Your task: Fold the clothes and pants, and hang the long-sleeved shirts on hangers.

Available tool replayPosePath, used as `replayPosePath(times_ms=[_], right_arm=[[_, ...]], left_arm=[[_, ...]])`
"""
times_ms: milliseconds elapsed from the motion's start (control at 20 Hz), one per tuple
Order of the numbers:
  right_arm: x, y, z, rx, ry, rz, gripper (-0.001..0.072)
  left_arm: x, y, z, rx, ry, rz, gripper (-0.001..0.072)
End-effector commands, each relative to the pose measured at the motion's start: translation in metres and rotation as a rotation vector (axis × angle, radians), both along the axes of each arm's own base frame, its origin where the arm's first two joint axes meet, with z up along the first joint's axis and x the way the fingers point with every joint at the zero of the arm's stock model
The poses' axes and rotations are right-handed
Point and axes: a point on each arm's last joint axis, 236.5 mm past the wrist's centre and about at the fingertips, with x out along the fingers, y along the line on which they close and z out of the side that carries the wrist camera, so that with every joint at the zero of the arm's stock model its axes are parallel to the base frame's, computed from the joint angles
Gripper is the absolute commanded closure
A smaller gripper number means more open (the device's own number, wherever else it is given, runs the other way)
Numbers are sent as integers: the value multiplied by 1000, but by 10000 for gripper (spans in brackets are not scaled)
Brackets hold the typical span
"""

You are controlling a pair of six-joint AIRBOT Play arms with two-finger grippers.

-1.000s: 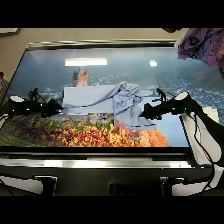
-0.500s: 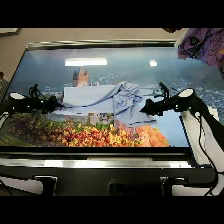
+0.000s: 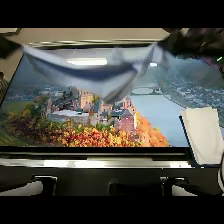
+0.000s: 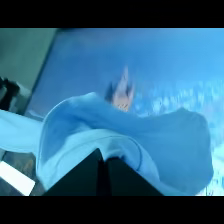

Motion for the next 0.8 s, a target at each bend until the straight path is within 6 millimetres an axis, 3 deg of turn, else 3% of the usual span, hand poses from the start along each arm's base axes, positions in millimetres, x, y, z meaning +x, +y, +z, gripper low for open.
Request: replayPosePath(times_ms=[0,100,250,300,400,500,550,650,750], right_arm=[[-80,-8,143,0,-318,-84,684],[-137,-14,173,-34,-396,-133,683],[-217,-28,198,-67,-466,-227,683],[-238,-31,206,-63,-492,-253,683],[-260,-36,215,-36,-517,-291,683],[-258,-38,214,-12,-494,-300,683],[-248,-38,209,-10,-469,-299,683],[-210,-40,189,-9,-375,-294,683],[-152,-38,151,-9,-237,-266,683]], left_arm=[[-98,-9,143,116,-311,76,693],[-159,-7,172,198,-390,170,692],[-232,-6,187,309,-462,290,693],[-248,-4,189,302,-468,327,693],[-267,-5,186,294,-463,357,693],[-261,-7,178,278,-427,339,693],[-252,-5,172,267,-406,330,692],[-223,1,151,236,-333,305,693],[-181,13,117,200,-222,286,693]])
